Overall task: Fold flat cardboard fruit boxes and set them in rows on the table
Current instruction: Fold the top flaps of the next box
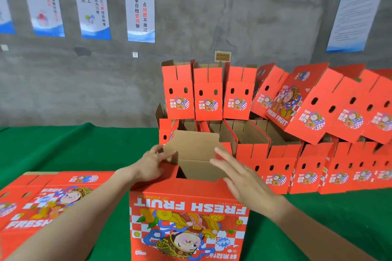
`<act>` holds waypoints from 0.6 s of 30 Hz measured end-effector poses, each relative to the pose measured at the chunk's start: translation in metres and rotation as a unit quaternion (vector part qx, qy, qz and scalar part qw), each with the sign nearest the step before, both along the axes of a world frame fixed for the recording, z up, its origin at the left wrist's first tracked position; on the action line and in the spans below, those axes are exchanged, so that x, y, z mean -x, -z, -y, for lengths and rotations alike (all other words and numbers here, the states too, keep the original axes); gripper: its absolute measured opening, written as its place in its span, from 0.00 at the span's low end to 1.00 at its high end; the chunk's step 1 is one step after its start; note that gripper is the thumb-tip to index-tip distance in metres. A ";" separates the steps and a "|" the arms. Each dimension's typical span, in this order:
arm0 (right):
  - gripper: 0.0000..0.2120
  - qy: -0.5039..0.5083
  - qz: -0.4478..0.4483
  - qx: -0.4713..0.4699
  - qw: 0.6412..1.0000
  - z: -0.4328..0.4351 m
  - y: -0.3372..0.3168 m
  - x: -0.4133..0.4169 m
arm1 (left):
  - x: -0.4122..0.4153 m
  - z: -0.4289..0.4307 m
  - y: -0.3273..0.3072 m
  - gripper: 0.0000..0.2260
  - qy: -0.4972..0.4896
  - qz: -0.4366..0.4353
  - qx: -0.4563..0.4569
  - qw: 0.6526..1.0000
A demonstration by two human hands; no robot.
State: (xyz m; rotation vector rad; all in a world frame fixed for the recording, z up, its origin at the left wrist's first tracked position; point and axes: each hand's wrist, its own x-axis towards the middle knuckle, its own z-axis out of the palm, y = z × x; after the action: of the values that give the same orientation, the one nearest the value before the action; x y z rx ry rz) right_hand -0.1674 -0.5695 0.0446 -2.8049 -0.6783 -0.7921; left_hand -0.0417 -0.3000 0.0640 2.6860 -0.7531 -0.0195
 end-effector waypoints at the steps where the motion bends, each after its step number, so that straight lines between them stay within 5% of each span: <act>1: 0.33 -0.007 -0.009 -0.037 0.999 0.000 0.002 0.002 | -0.001 -0.001 0.002 0.31 0.006 -0.004 0.022 1.000; 5: 0.20 0.035 -0.111 -0.148 0.982 0.002 0.012 0.003 | -0.002 -0.005 0.008 0.28 0.040 0.026 0.129 0.991; 10: 0.13 0.026 -0.048 -0.283 0.958 -0.003 0.006 -0.004 | 0.002 -0.008 0.012 0.28 0.034 0.048 0.201 0.978; 12: 0.15 0.058 -0.020 -0.333 0.941 -0.005 0.004 -0.010 | 0.000 -0.010 0.014 0.19 0.037 0.082 0.168 0.982; 15: 0.04 0.121 -0.043 -0.331 0.935 -0.005 0.000 -0.021 | 0.002 -0.010 0.013 0.14 0.010 0.069 0.169 0.983; 18: 0.14 0.191 -0.161 -0.258 0.934 -0.004 -0.001 -0.032 | 0.005 -0.008 0.009 0.12 -0.025 0.020 0.186 0.982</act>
State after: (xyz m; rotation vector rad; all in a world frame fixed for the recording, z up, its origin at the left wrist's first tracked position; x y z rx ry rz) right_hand -0.1359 -0.5653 0.0459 -2.4966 0.1255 -0.4486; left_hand -0.0463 -0.2923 0.0549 2.3517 -0.6295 0.1706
